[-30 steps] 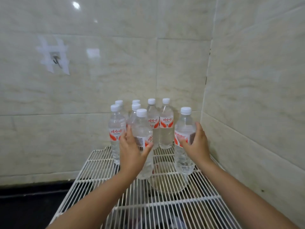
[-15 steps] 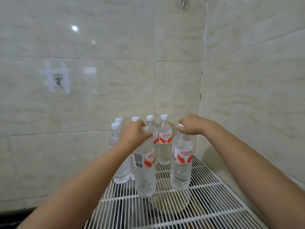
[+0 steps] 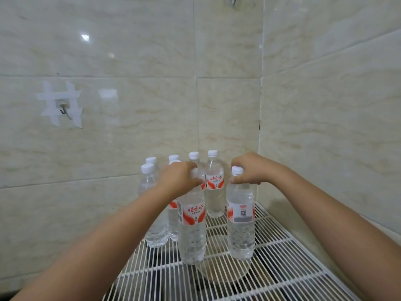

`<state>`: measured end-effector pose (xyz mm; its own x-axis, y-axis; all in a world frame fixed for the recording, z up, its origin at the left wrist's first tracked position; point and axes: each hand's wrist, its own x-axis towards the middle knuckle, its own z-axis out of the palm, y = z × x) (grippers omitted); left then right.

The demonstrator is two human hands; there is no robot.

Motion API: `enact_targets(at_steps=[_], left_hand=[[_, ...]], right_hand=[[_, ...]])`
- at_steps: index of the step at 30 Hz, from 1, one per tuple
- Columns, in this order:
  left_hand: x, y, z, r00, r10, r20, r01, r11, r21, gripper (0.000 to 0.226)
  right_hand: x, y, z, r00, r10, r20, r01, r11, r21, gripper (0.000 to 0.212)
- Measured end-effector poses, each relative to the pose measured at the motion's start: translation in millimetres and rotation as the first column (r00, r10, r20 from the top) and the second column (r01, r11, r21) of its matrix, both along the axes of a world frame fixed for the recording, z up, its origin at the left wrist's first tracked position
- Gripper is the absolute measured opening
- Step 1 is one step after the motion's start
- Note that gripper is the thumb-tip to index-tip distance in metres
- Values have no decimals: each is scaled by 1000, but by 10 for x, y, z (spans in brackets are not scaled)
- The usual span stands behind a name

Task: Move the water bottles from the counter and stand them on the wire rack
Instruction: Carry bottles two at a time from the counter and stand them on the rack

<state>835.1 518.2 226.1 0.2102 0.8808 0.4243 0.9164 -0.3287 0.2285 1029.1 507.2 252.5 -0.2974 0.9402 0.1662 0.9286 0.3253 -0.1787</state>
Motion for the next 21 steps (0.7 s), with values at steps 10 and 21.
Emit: enact_targets(at_steps=[10, 21], left_hand=[[-122, 4, -66, 992, -46, 118, 42, 998, 38, 54], [231, 420, 91, 967, -71, 243, 72, 997, 3, 39]], right_hand=[[11, -56, 88, 999, 38, -31, -40, 995, -91, 48], [30, 335, -110, 975, -125, -186, 160, 969, 190, 39]])
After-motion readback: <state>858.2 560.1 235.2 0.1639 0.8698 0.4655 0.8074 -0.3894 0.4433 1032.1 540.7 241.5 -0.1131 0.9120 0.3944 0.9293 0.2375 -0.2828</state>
